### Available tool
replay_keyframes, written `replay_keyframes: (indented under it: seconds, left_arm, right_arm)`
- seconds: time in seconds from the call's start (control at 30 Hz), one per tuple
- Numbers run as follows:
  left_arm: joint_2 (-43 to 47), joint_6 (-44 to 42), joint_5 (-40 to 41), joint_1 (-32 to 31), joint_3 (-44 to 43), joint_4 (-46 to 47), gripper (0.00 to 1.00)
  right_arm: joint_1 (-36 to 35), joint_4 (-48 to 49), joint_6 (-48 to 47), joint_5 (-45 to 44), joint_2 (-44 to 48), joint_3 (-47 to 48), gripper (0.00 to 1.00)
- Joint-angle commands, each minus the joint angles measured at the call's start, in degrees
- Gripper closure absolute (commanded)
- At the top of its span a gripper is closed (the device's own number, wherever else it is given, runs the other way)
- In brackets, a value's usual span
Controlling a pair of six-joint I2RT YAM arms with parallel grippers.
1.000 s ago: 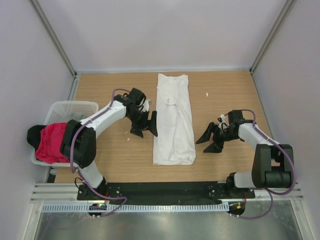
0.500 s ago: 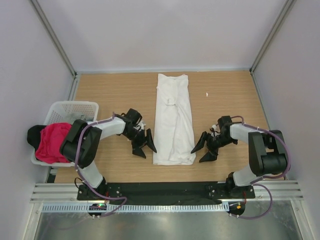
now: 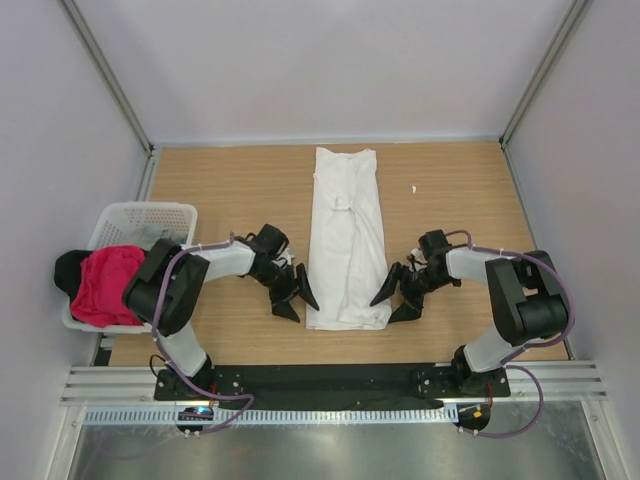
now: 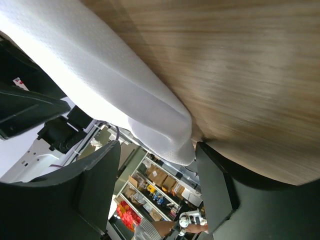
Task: Fold and stack the t-shirts
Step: Fold the tshirt
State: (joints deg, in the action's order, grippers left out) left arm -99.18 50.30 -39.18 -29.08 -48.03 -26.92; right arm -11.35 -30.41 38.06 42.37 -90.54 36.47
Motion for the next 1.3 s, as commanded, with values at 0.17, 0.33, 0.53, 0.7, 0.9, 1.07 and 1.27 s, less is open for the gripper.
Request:
replay_keyframes:
  seconds: [0.17, 0.33, 0.53, 0.7, 0.9, 1.07, 1.27]
  left_arm:
    - [-3.21, 1.9, 0.24, -4.75, -0.31, 3.1, 0.44]
    - [-4.88, 2.34, -0.63, -5.55, -1.54, 4.06, 0.57]
    - [-4.45, 2.6, -1.43, -7.65, -1.63, 5.12, 0.69]
    - [-4.18, 2.34, -2.39, -8.62, -2.76, 6.17, 0.75]
    - [-2.08, -1.61, -1.95, -8.71, -6.28, 3.46, 1.0]
    - [0.03, -8.54, -1.52, -8.27, -13.22, -2.16, 1.0]
    - [-2.07, -15.49, -0.72, -5.56, -24.73, -9.45, 1.0]
  right_arm:
    - [-2.0, 7.56, 4.65, -1.76, -0.07, -1.75, 0.35]
    - [-3.32, 9.31, 5.18, -0.54, 0.1, -2.72, 0.47]
    - [-4.64, 11.34, 6.58, 0.61, 1.07, -4.82, 0.63]
    - [-4.73, 14.33, 7.73, 3.24, 2.12, -4.92, 0.81]
    - [-4.38, 11.97, 4.83, 3.07, 5.28, -0.45, 0.98]
    - [-1.92, 5.2, -0.18, 2.37, 9.5, 5.79, 0.99]
    - [2.73, 2.47, -1.76, 3.07, 8.9, 11.86, 0.99]
